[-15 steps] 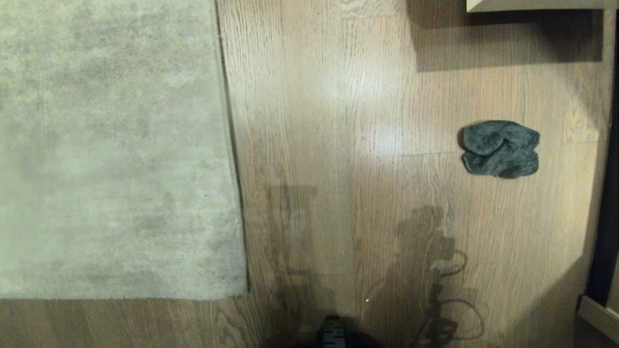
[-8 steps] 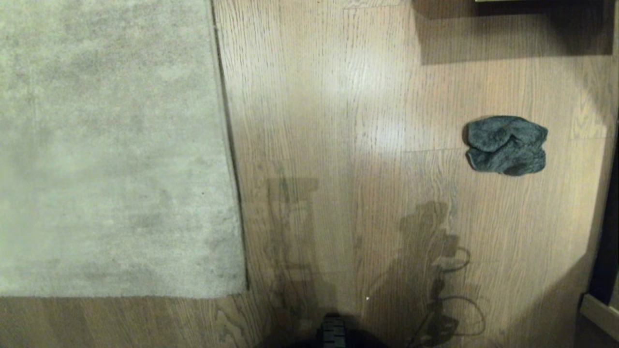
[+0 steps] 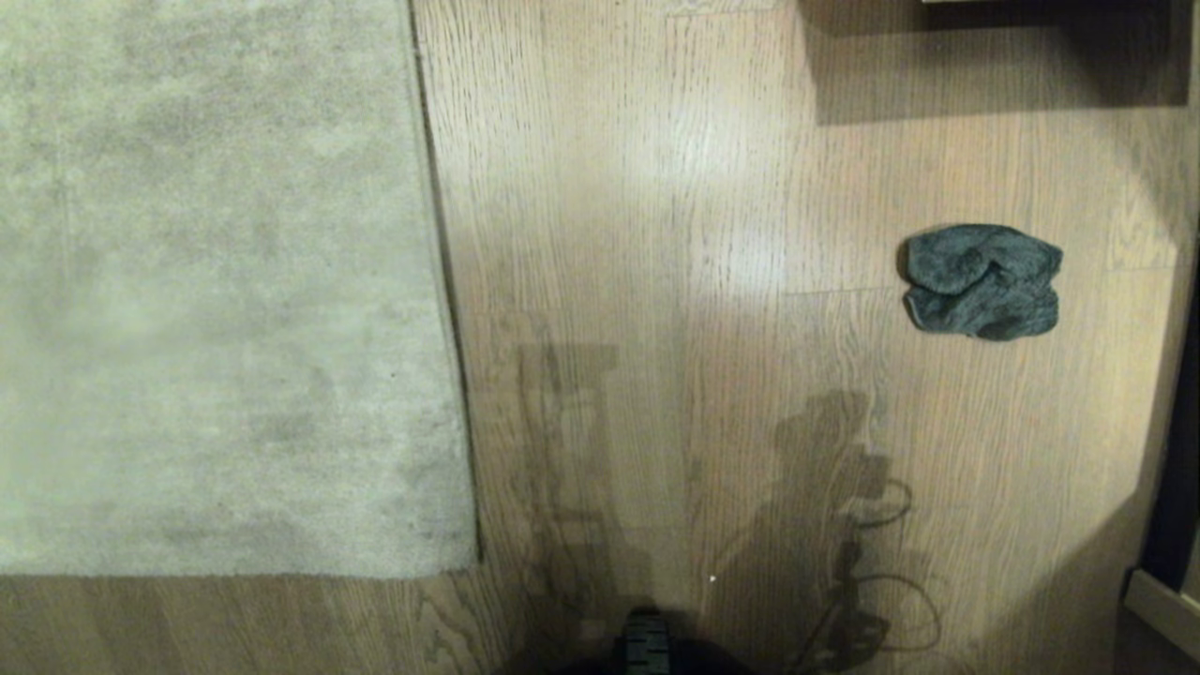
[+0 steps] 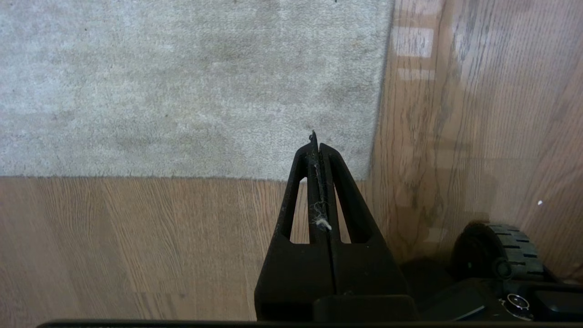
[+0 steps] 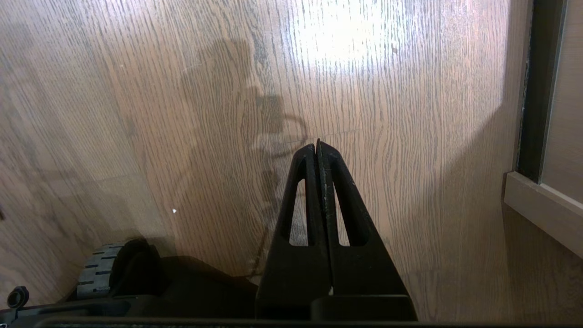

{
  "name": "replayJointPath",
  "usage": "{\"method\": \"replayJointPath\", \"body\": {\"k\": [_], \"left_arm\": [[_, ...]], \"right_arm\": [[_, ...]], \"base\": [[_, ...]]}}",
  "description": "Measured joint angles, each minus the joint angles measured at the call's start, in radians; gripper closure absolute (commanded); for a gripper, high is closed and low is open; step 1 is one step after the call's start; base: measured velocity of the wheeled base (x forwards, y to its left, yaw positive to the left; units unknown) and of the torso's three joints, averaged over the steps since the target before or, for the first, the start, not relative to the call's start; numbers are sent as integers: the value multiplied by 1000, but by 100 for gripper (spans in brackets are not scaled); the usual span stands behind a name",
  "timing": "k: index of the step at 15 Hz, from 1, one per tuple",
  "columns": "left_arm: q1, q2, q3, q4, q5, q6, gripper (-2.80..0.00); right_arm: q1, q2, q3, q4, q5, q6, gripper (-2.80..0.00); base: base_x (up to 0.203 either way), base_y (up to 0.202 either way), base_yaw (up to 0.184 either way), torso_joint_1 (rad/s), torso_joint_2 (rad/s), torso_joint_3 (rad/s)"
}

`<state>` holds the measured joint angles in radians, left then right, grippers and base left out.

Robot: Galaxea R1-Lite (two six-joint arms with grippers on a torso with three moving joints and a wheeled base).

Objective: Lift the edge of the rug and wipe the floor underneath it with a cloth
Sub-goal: Pick up the rag

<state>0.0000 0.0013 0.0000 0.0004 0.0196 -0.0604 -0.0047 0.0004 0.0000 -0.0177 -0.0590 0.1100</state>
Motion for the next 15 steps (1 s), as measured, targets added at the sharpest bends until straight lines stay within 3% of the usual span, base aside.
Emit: {"method": "replayJointPath", "body": {"k": [15], "left_arm": [[0,0,0,0,0,0,0]], "right_arm": [[0,0,0,0,-1,0,0]], "base": [[0,0,0,0,0,0]]}}
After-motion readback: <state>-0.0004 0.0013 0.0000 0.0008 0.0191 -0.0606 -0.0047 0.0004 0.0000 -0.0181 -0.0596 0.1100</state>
